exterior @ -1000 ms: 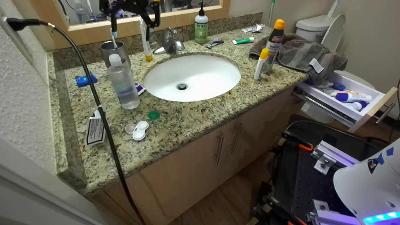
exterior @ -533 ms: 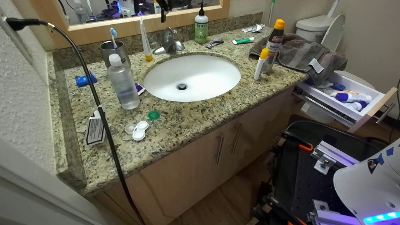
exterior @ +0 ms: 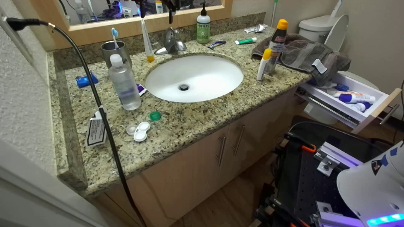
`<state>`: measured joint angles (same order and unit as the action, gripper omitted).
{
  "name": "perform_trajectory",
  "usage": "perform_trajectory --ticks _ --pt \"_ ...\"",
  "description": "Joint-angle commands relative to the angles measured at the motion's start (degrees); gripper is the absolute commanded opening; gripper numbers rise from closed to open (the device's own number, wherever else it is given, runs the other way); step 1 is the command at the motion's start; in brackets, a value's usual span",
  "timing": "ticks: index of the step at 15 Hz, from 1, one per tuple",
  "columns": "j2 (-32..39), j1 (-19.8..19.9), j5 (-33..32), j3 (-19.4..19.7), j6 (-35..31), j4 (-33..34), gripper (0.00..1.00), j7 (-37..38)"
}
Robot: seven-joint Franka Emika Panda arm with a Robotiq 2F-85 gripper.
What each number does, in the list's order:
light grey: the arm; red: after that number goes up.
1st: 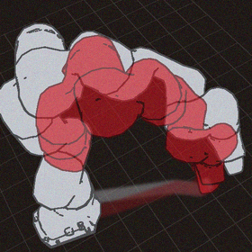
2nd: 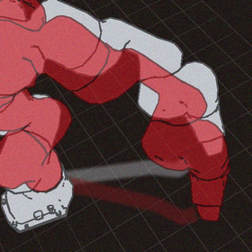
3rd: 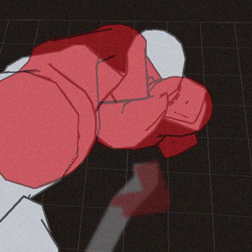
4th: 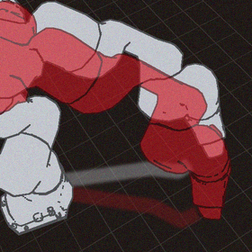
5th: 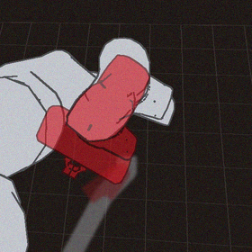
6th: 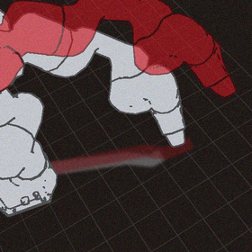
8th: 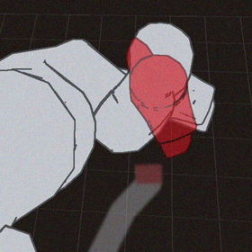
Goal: Open the tap
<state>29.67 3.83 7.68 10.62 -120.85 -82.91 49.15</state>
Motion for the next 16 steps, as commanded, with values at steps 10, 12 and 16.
perform_trajectory --ticks 10,12,16 --pt "4.4 5.7 -7.1 0.0 4.5 6.3 1.0 -16.5" --pt "7.8 8.2 -4.6 -0.9 5.0 9.8 1.0 -24.6" --pt "12.6 10.9 -4.4 -0.7 11.9 16.1 1.0 -36.7"
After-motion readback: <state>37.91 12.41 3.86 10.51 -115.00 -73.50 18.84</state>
